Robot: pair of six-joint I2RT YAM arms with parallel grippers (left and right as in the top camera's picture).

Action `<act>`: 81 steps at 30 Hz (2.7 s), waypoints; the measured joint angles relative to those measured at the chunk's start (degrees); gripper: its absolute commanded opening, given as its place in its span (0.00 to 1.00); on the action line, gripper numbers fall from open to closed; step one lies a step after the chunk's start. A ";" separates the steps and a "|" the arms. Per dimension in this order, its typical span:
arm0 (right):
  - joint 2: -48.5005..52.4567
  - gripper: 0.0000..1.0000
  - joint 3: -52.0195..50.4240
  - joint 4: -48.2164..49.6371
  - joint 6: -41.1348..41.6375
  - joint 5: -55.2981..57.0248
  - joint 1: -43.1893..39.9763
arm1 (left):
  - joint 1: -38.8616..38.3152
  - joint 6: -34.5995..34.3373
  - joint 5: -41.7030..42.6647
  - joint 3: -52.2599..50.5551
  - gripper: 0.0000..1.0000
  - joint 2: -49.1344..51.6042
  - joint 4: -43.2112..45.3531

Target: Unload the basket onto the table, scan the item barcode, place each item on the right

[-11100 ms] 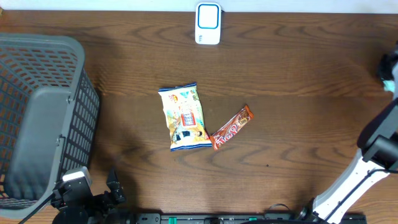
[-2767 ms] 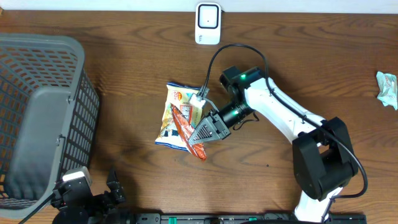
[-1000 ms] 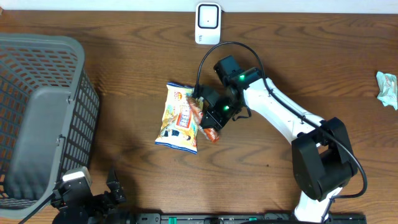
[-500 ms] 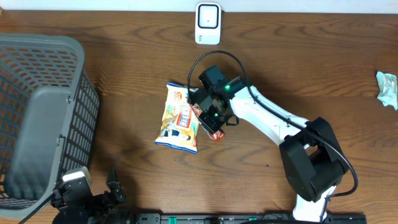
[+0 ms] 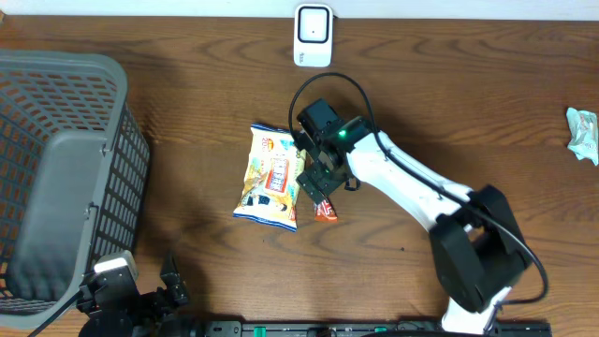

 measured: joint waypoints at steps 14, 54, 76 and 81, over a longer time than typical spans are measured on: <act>3.37 0.01 0.72 3.89 13.73 12.79 4.02 | 0.00 0.00 0.00 0.00 0.98 0.00 0.02; 4.48 0.02 -2.27 -10.78 15.85 -4.92 2.58 | 0.00 0.00 0.00 0.00 0.98 0.00 0.02; 11.50 0.67 6.51 -7.43 35.65 15.98 10.69 | 0.00 0.00 0.00 0.00 0.98 0.00 0.02; 13.14 0.19 6.64 -7.34 37.33 17.14 7.96 | 0.00 0.02 0.00 0.00 0.98 0.00 0.04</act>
